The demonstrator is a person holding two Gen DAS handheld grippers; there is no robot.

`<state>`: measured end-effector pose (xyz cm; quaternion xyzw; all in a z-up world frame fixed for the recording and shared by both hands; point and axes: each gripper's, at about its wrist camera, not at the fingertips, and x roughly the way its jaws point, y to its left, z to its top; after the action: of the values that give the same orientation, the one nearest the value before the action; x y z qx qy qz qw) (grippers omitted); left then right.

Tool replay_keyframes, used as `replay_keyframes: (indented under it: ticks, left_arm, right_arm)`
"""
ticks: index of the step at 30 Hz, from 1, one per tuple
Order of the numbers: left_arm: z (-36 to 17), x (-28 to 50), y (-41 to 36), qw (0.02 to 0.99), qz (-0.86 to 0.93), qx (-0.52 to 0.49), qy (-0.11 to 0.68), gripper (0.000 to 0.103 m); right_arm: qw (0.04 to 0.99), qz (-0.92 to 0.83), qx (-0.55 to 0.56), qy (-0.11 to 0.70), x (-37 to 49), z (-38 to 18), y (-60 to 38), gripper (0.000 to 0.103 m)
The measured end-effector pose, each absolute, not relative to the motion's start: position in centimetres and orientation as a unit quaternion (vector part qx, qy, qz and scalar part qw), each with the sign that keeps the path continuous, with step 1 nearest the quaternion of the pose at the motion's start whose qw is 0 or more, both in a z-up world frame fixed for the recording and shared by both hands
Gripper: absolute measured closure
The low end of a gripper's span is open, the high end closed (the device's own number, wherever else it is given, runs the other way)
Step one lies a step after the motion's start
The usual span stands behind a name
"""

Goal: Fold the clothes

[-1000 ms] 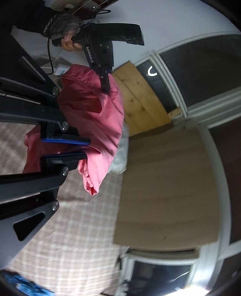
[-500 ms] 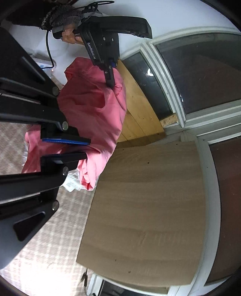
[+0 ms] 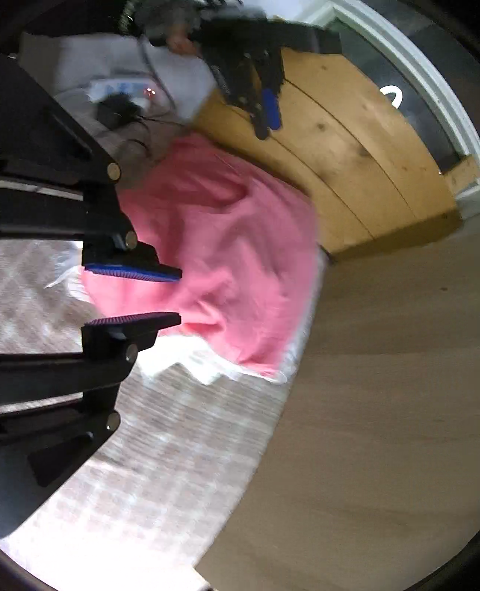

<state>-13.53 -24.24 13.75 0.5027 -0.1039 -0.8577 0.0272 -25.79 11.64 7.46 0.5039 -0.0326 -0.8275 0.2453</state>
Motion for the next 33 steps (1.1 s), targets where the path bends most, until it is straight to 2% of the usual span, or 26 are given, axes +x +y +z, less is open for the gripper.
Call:
replay_keyframes:
  ticks: [2, 3, 8, 13, 15, 18, 21, 26, 28, 30, 33]
  left_arm:
    - [15.1, -13.4, -24.7, 0.026, -0.870, 0.484, -0.085, 0.075]
    - [15.8, -13.3, -24.9, 0.026, -0.876, 0.475, -0.075, 0.074]
    - [16.7, -15.0, -22.7, -0.024, -0.884, 0.465, -0.035, 0.075]
    - [15.6, -14.1, -14.5, -0.160, -0.868, 0.467, -0.052, 0.074]
    - [13.6, -13.3, -11.7, -0.205, -0.848, 0.483, -0.076, 0.072]
    - [9.2, -12.4, -8.2, -0.252, -0.810, 0.516, -0.121, 0.075]
    - [6.4, -11.4, -8.2, -0.254, -0.808, 0.517, -0.126, 0.075]
    - [9.8, -10.6, -10.1, -0.243, -0.824, 0.505, -0.081, 0.075]
    - [12.0, -9.9, -11.0, -0.236, -0.839, 0.485, -0.070, 0.071]
    - [13.8, -10.2, -13.0, -0.197, -0.860, 0.467, -0.060, 0.067]
    - [14.2, -12.6, -17.2, -0.103, -0.880, 0.463, -0.043, 0.069]
  right_arm:
    - [0.251, -0.833, 0.489, -0.063, -25.8, 8.1, 13.4, 0.073]
    - [0.247, -0.837, 0.480, -0.087, -26.6, 8.4, 14.4, 0.071]
    - [0.213, -0.831, 0.500, -0.121, -32.2, 6.3, 15.2, 0.071]
    - [0.222, -0.800, 0.540, -0.139, -36.0, 2.8, 13.2, 0.071]
    - [0.222, -0.809, 0.532, -0.115, -36.2, 2.6, 11.9, 0.071]
    - [0.193, -0.829, 0.521, -0.059, -36.8, 1.8, 10.1, 0.073]
    - [0.177, -0.825, 0.534, -0.059, -38.5, 0.7, 10.3, 0.073]
    - [0.163, -0.855, 0.481, -0.107, -37.6, 4.3, 13.6, 0.073]
    - [0.179, -0.866, 0.453, -0.111, -36.2, 6.1, 13.8, 0.073]
    - [0.193, -0.875, 0.433, -0.094, -34.5, 7.2, 12.7, 0.073]
    - [0.212, -0.877, 0.427, -0.061, -33.0, 7.3, 10.4, 0.073]
